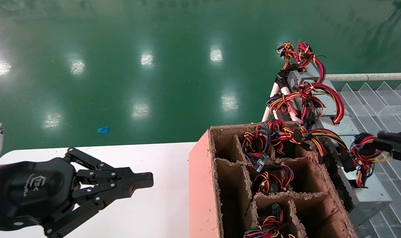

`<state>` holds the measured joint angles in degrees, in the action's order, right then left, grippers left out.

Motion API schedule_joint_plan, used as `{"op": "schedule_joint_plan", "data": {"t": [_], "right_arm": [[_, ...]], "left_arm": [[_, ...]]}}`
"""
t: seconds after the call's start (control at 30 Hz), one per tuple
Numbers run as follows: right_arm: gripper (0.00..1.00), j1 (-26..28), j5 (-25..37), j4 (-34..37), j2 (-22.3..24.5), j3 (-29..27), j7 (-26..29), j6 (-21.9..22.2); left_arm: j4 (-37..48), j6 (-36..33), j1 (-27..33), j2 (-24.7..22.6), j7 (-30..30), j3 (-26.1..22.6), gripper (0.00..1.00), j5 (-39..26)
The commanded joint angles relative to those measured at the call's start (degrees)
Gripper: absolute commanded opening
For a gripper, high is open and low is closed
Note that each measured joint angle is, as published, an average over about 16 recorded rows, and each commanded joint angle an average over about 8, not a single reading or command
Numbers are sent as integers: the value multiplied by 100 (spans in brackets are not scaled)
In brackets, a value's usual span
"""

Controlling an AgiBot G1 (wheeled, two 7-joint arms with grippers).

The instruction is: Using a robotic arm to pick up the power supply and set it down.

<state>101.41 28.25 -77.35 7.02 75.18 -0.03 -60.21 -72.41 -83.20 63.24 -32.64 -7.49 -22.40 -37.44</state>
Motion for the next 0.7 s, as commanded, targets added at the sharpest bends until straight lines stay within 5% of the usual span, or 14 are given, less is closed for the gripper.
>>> {"op": "schedule_joint_plan", "data": {"t": [0.03,0.43,0.7], "right_arm": [[100,11,17,-3,-1,-24,31,-4],[100,154,55,-27,8,-242,86,-98],[100,367,-273,-30,-44,-424,-335,-294]], "left_arm": [[0,0,0,0,0,0,0,0],[0,0,0,0,0,0,0,0],[0,0,0,0,0,-1,0,0]]}}
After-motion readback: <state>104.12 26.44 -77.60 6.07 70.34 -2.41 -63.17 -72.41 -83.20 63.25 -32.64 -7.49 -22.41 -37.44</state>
